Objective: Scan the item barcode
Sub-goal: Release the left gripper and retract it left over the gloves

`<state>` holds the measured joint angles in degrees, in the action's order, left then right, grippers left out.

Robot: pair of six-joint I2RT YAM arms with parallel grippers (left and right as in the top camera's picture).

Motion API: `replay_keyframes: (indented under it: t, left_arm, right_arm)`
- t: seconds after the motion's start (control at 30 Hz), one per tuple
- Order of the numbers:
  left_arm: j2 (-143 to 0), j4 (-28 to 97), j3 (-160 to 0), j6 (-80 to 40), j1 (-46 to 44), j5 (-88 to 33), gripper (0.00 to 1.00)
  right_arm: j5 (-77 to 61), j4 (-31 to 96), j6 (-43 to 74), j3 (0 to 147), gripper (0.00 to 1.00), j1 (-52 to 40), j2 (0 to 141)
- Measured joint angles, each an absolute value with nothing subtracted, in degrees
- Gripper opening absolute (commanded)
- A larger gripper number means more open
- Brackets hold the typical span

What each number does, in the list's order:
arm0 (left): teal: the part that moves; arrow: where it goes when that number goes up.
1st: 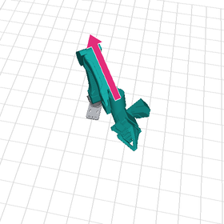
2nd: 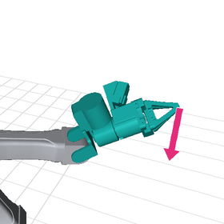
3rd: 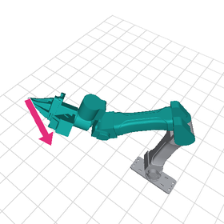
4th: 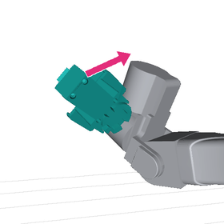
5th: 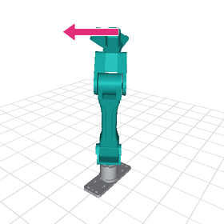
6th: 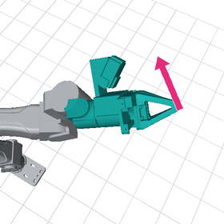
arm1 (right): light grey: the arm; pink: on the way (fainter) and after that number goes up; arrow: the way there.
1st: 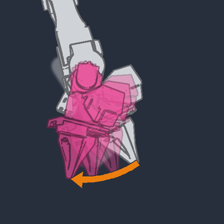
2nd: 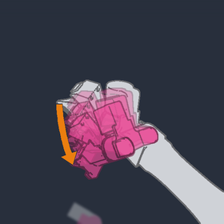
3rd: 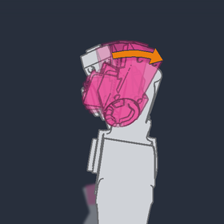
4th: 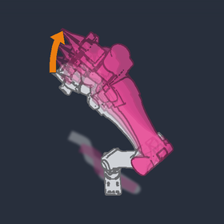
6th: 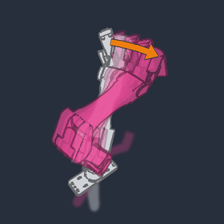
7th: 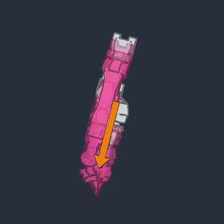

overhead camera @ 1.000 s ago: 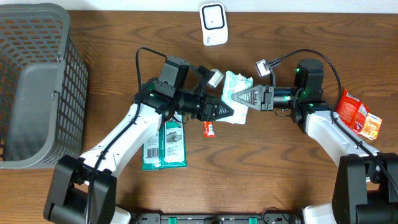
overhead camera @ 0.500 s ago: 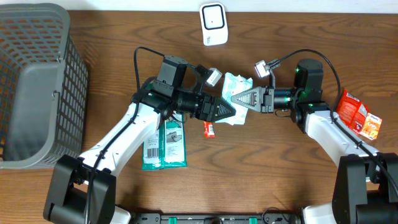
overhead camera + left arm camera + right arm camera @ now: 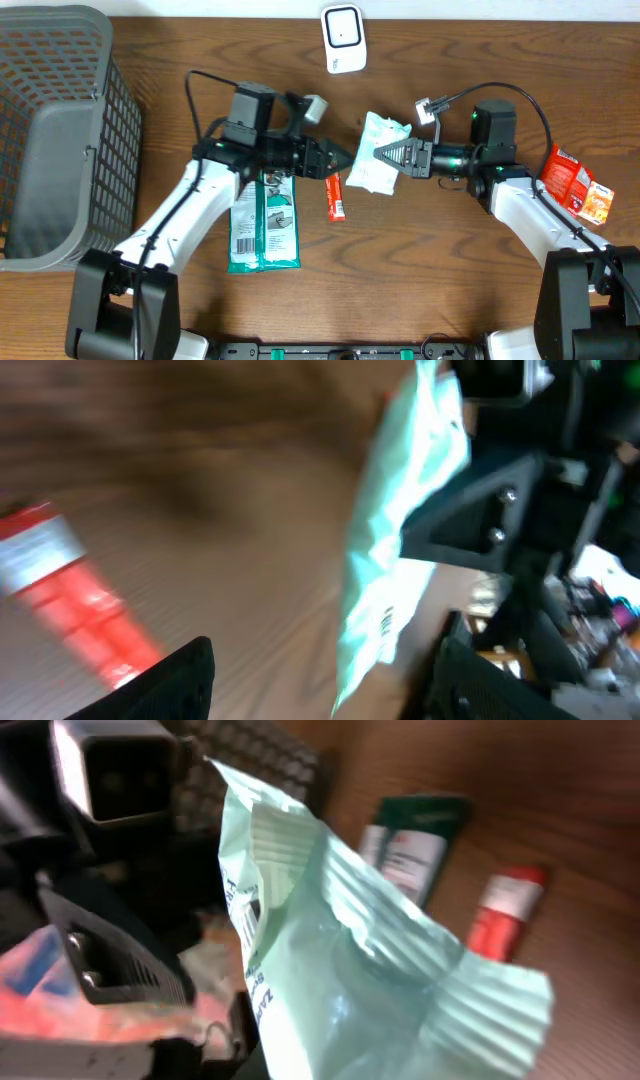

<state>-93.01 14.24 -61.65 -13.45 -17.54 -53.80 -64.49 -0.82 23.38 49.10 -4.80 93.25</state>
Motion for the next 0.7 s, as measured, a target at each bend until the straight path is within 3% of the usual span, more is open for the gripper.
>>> replay_keyframes:
  t: [0.3, 0.47, 0.7]
  left_arm:
    - [-89.5, 28.4, -61.6, -14.7, -16.6, -28.4, 0.72]
    - [-78.5, 34.9, -61.6, -16.7, -16.1, -12.2, 0.75]
    - [-73.9, 38.7, -61.7, -17.2, -11.9, 3.4, 0.79]
  right_arm:
    - [-45.1, 18.6, 17.7, 51.1, 0.01, -6.2, 93.3]
    - [-26.6, 38.2, 13.7, 63.2, 0.01, -11.1, 93.3]
    - [-9.7, 45.6, 8.9, 77.6, 0.01, -19.0, 93.3]
